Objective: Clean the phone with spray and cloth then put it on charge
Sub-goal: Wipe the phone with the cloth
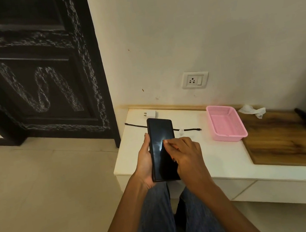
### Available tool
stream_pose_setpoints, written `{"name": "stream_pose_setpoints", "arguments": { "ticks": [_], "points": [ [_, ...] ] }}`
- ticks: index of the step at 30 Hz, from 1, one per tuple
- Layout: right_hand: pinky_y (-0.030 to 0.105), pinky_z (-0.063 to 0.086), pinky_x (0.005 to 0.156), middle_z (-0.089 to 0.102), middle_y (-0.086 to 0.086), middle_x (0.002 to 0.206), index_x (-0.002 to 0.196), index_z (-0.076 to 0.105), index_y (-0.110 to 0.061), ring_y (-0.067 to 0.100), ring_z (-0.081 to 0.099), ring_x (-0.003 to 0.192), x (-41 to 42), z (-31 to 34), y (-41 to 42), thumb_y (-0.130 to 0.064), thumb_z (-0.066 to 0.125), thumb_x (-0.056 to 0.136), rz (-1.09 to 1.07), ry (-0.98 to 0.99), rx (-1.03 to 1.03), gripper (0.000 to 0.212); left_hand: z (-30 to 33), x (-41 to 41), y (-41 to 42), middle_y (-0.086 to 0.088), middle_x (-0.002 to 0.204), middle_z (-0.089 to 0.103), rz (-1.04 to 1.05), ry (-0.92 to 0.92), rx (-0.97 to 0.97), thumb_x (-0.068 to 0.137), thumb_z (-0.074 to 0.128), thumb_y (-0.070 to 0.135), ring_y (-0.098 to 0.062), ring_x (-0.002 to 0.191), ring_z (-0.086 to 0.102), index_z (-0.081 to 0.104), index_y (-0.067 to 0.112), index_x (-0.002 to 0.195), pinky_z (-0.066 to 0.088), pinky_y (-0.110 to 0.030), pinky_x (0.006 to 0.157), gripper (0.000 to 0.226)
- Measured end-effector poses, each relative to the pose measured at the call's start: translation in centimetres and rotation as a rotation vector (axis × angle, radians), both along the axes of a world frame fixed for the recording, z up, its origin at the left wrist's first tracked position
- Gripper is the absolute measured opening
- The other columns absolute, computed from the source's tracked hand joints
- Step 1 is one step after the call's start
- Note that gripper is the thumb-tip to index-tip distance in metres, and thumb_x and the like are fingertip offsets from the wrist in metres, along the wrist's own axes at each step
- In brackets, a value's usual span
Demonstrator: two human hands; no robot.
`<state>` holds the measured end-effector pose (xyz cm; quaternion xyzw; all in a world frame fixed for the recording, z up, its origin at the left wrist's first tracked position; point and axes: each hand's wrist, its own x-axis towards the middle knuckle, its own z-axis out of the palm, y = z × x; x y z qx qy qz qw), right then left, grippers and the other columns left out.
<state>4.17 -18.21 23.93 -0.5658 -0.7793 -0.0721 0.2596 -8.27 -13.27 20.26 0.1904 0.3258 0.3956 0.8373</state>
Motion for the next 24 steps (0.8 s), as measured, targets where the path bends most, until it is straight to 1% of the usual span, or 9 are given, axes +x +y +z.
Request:
{"name": "stream_pose_setpoints", "arguments": {
  "ticks": [2, 5, 7, 10, 14, 17, 19, 21, 24],
  "points": [
    [0.040, 0.050, 0.077, 0.068, 0.014, 0.109, 0.109, 0.067, 0.000, 0.033, 0.065, 0.095, -0.3, -0.3, -0.3, 0.004, 0.087, 0.047, 0.029, 0.016, 0.010, 0.065, 0.3, -0.3, 0.3, -0.016, 0.111, 0.070, -0.005, 0.012, 0.012, 0.084, 0.040, 0.070, -0.029, 0.095, 0.069, 0.073, 0.013, 0.108, 0.057, -0.038, 0.077, 0.070],
    [0.040, 0.050, 0.078, 0.068, 0.013, 0.112, 0.112, 0.065, 0.000, 0.031, 0.066, 0.098, 0.5, -0.5, -0.6, 0.006, 0.084, 0.054, 0.105, 0.003, 0.059, 0.061, 0.6, -0.7, 0.3, -0.018, 0.119, 0.065, -0.027, -0.028, 0.008, 0.084, 0.040, 0.071, -0.029, 0.103, 0.065, 0.065, 0.010, 0.121, 0.052, -0.040, 0.092, 0.076],
    [0.041, 0.050, 0.077, 0.070, 0.012, 0.108, 0.110, 0.067, 0.000, 0.031, 0.067, 0.095, 1.1, -0.3, -0.1, 0.009, 0.079, 0.057, 0.097, 0.013, 0.082, 0.055, 0.6, -0.5, 0.2, -0.016, 0.113, 0.068, -0.021, -0.011, 0.015, 0.083, 0.041, 0.072, -0.029, 0.098, 0.067, 0.067, 0.013, 0.120, 0.055, -0.039, 0.087, 0.074],
    [0.041, 0.050, 0.076, 0.069, 0.014, 0.107, 0.108, 0.067, 0.002, 0.032, 0.067, 0.095, 1.0, 0.3, 0.7, 0.014, 0.081, 0.051, 0.037, 0.055, 0.055, 0.059, 0.6, 0.3, 0.0, -0.015, 0.110, 0.071, -0.008, -0.016, 0.011, 0.082, 0.045, 0.069, -0.028, 0.096, 0.070, 0.072, 0.015, 0.112, 0.057, -0.037, 0.077, 0.067],
    [0.041, 0.050, 0.080, 0.068, 0.014, 0.110, 0.108, 0.067, 0.001, 0.031, 0.066, 0.098, -0.2, -0.1, 0.1, 0.012, 0.083, 0.050, 0.099, 0.062, 0.037, 0.061, 0.6, 0.0, 0.0, -0.018, 0.111, 0.069, 0.001, -0.047, -0.013, 0.083, 0.047, 0.068, -0.030, 0.097, 0.069, 0.070, 0.011, 0.113, 0.057, -0.038, 0.076, 0.069],
    [0.041, 0.054, 0.074, 0.071, 0.010, 0.106, 0.106, 0.069, -0.001, 0.030, 0.067, 0.091, 0.2, 0.0, -0.5, 0.016, 0.084, 0.044, 0.174, 0.037, 0.014, 0.066, 0.4, -0.4, -0.4, -0.019, 0.114, 0.067, -0.011, -0.072, -0.031, 0.081, 0.045, 0.069, -0.031, 0.097, 0.067, 0.065, 0.009, 0.121, 0.056, -0.040, 0.082, 0.074],
    [0.039, 0.055, 0.068, 0.072, 0.010, 0.101, 0.102, 0.070, -0.001, 0.031, 0.068, 0.082, 0.7, 0.5, 0.1, 0.019, 0.082, 0.044, 0.150, 0.046, 0.011, 0.063, 0.6, -0.2, -0.8, -0.018, 0.105, 0.070, -0.011, -0.113, -0.036, 0.081, 0.045, 0.066, -0.029, 0.090, 0.070, 0.063, 0.008, 0.122, 0.059, -0.039, 0.075, 0.073],
    [0.039, 0.054, 0.065, 0.073, 0.012, 0.098, 0.100, 0.070, 0.001, 0.032, 0.067, 0.077, 0.6, 1.0, 0.9, 0.022, 0.078, 0.045, 0.094, 0.079, 0.027, 0.059, 0.8, 0.2, -1.0, -0.018, 0.099, 0.072, -0.017, -0.145, -0.043, 0.080, 0.048, 0.064, -0.029, 0.086, 0.072, 0.066, 0.008, 0.117, 0.059, -0.038, 0.069, 0.069],
    [0.038, 0.054, 0.068, 0.072, 0.013, 0.100, 0.100, 0.070, 0.003, 0.032, 0.066, 0.077, -0.6, 0.8, 0.7, 0.020, 0.078, 0.047, 0.085, 0.097, 0.037, 0.056, 0.7, 0.2, -0.7, -0.017, 0.097, 0.072, -0.021, -0.120, -0.040, 0.083, 0.048, 0.065, -0.030, 0.087, 0.071, 0.074, 0.008, 0.106, 0.058, -0.037, 0.070, 0.066]
  ]
}}
